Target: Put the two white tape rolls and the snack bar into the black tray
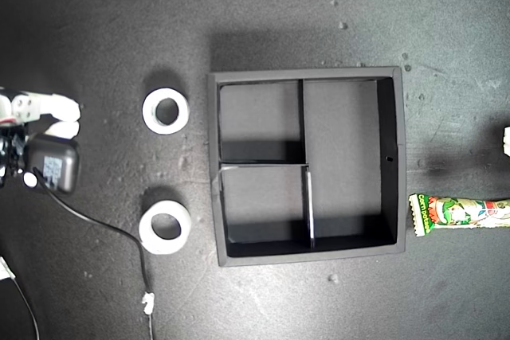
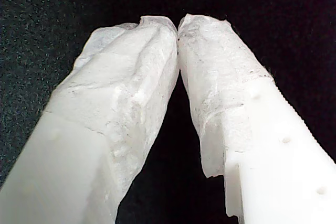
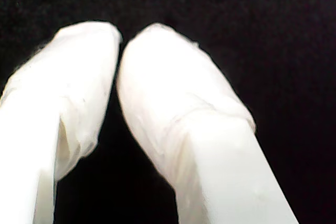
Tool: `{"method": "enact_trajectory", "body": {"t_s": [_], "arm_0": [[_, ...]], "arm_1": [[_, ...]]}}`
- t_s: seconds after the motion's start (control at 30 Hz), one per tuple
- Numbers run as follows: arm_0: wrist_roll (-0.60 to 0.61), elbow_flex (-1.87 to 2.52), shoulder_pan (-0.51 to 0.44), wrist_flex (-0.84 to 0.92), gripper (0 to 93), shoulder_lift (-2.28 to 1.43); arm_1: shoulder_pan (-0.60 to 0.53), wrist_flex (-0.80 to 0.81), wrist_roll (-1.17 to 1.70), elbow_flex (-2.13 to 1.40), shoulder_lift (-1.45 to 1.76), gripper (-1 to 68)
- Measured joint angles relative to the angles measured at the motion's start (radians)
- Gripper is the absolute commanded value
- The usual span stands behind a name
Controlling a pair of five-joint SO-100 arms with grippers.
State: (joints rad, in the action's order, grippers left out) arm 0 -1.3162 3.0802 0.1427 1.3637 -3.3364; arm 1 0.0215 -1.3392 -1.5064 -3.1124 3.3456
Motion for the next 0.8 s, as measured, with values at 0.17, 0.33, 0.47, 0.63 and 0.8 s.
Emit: {"method": "enact_trajectory", "body": {"t_s": [0.17,0.33,0.47,0.63,0.8], "arm_0": [[-0.144,0.000,-0.066,0.000,0.2,0.000],[-0.196,0.000,-0.066,0.000,0.2,0.000],[-0.196,0.000,-0.066,-0.002,0.1,0.000],[-0.170,0.000,-0.066,-0.046,0.2,0.000],[-0.163,0.000,-0.066,-0.084,0.2,0.000]], "arm_1": [[-0.034,0.000,0.000,0.000,0.000,-0.3],[-0.029,0.000,0.000,0.000,0.000,-0.3],[-0.044,0.000,0.000,0.000,0.000,-0.3],[-0.028,0.081,0.000,0.000,0.000,-0.3],[0.023,0.282,-0.075,0.000,0.000,-0.3]]}}
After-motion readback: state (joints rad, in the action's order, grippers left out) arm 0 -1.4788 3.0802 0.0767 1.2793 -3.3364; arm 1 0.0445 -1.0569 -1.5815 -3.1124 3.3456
